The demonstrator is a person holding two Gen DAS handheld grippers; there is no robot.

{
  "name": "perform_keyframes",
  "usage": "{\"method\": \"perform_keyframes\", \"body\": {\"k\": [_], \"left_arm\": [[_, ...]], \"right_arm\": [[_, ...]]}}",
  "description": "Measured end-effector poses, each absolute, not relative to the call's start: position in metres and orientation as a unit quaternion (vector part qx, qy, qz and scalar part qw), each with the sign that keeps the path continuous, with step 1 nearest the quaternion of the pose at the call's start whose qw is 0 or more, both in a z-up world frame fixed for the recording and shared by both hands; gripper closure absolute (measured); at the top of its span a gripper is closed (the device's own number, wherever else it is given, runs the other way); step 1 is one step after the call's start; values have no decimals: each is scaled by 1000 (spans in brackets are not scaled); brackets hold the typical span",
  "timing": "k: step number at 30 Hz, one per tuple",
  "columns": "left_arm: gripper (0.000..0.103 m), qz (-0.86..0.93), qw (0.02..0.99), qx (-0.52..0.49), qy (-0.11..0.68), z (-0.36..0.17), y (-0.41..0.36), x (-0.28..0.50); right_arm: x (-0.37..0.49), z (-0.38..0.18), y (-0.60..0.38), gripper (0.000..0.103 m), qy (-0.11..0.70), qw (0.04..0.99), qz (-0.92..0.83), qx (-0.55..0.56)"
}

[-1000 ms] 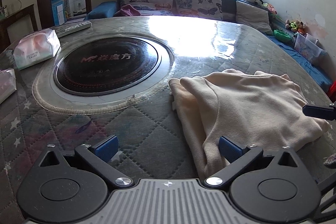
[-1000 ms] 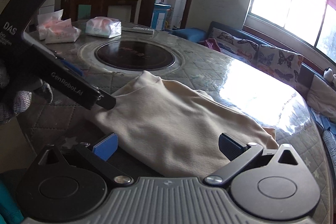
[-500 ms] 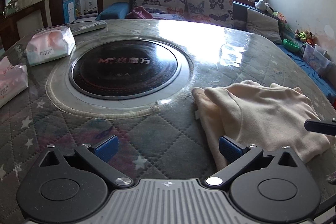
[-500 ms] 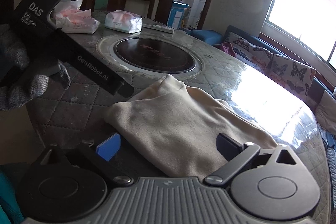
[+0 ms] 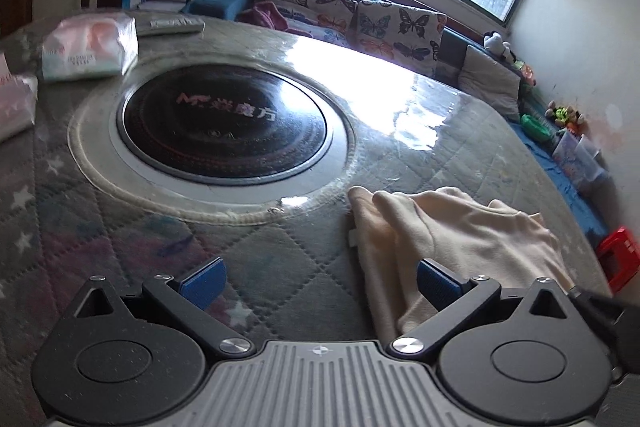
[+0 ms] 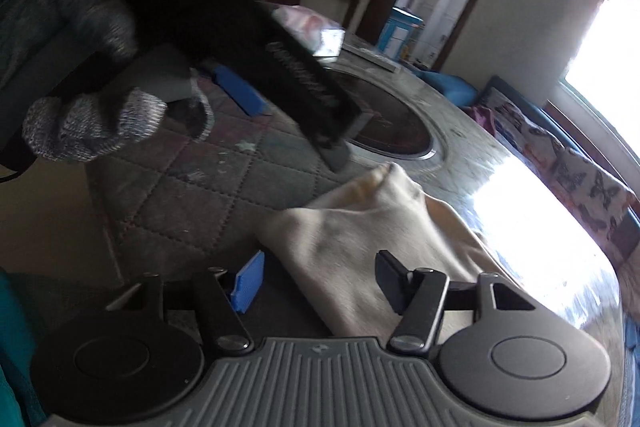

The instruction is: Fold clothes

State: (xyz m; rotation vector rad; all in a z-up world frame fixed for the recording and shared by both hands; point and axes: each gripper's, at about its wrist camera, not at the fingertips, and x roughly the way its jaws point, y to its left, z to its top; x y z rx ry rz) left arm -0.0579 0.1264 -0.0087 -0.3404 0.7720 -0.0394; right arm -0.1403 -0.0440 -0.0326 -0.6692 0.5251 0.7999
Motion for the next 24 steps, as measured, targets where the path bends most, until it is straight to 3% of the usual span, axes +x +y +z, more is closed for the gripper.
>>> {"method": "perform_keyframes", "body": {"k": [2, 3, 8, 10, 13, 20, 24], "left_arm": [[0, -23, 906, -190, 378, -9, 129, -57], [0, -25, 903, -202, 379, -9, 130, -57], [0, -48, 890, -247, 381, -9, 129, -53], [0, -54, 884, -261, 383, -10, 128, -50], [0, -65, 872, -292, 388, -14, 130, -48], [1, -88, 838, -357, 403, -24, 131, -39], [7, -105, 820, -391, 405, -29, 132, -32]], "right_arm": [[-141, -35, -39, 50, 246, 829, 385, -322], [-141, -36, -36, 58, 245, 827, 387, -325], [-139, -38, -30, 71, 244, 827, 387, -328], [-136, -35, -32, 86, 246, 831, 390, -312], [-131, -29, -38, 95, 249, 838, 393, -284], [-116, -9, -58, 98, 259, 857, 398, -202], [-112, 4, -71, 99, 256, 866, 398, -163]]}}
